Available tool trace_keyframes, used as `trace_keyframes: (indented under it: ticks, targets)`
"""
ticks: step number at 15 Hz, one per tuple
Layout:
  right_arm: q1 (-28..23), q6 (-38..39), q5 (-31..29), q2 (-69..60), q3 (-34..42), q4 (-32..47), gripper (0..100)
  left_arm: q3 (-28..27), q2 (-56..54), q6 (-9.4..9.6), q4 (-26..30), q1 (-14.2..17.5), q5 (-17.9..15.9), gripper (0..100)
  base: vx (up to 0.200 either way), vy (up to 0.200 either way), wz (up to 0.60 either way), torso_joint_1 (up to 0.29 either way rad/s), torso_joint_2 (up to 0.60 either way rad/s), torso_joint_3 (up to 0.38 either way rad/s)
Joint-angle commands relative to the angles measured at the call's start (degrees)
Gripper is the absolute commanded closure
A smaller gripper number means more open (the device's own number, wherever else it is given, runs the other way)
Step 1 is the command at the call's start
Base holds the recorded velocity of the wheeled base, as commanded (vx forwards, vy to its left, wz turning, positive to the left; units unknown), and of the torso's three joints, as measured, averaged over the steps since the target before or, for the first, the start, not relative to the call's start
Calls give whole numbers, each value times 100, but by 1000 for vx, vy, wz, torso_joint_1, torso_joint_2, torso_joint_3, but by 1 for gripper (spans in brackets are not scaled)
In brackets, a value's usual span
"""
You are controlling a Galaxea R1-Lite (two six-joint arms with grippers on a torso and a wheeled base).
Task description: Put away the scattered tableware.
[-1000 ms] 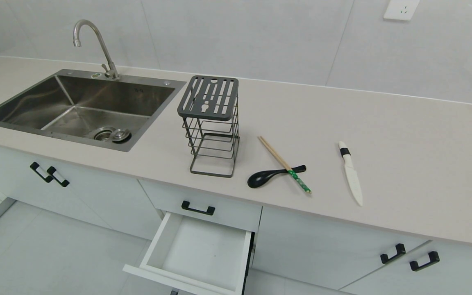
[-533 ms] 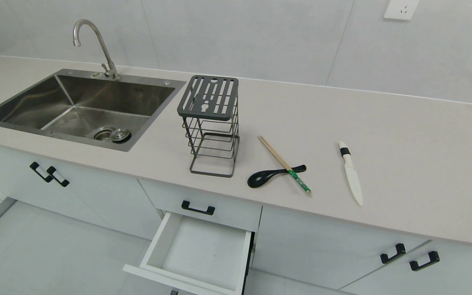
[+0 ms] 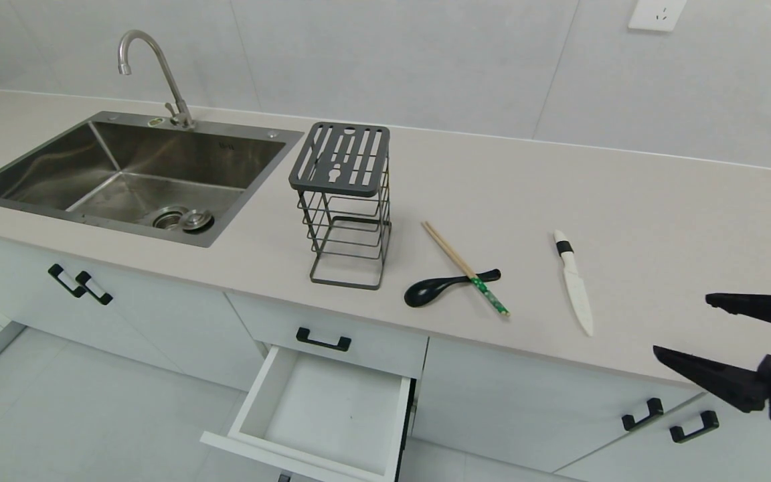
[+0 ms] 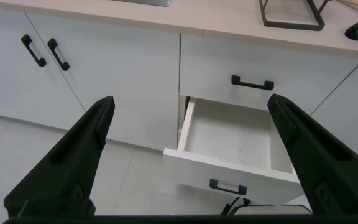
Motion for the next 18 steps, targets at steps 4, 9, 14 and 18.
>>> trace_keyframes:
  ticks: [4,9,14,18]
  targets:
    - [885,18,-474,886,-325,16,0,0,9,-2,-1,0,0,0,0,0,0,0,0,0]
    - [1940,897,-1563,1888,-1837,833,0,0,9,-2,-1,0,0,0,0,0,0,0,0,0]
    - [2388,1424,-1862,2785,-2110,710,0,0,9,-11,-1,0,0,0,0,0,0,0,0,0]
    - [2380,1451,-1924,2811,-1538,86,0,0,9,-2,-1,0,0,0,0,0,0,0,0,0]
